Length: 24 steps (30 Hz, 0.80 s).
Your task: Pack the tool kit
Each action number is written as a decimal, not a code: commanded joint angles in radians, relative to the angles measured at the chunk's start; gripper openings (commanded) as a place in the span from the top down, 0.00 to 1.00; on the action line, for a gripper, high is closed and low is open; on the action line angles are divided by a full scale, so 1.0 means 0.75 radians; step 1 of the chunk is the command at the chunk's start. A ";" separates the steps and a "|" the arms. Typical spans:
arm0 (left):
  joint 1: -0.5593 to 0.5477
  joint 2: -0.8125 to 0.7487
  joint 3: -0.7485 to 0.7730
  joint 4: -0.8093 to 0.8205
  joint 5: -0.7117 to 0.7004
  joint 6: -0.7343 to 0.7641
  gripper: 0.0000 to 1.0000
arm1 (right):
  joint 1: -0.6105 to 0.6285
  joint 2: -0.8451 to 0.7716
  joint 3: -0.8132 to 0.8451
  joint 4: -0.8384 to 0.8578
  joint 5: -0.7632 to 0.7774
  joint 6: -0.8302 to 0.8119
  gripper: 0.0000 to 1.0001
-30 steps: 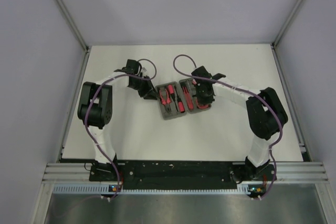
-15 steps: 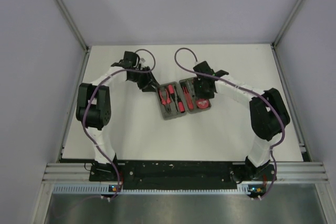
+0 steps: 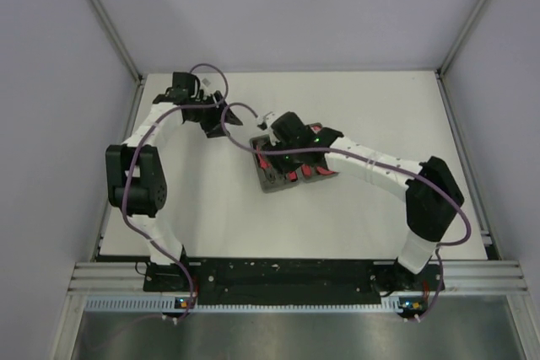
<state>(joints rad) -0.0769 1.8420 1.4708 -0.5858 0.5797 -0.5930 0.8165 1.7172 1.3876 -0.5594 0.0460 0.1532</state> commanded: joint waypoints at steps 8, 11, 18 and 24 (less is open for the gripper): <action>0.092 -0.163 -0.184 0.100 -0.024 0.097 0.01 | 0.204 0.244 0.081 0.140 -0.051 -0.096 0.54; 0.131 -0.165 -0.200 0.110 -0.018 0.085 0.01 | 0.206 0.281 0.075 0.163 -0.057 -0.092 0.55; 0.154 -0.163 -0.218 0.118 -0.012 0.054 0.02 | 0.206 0.314 0.032 0.265 -0.055 -0.116 0.57; 0.156 -0.153 -0.241 0.149 0.037 0.024 0.07 | 0.208 0.365 0.036 0.278 -0.092 -0.127 0.59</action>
<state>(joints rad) 0.0368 1.7649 1.3083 -0.5220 0.5663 -0.5560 0.9703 1.9549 1.3952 -0.3916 -0.0021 0.0750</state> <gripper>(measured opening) 0.944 0.417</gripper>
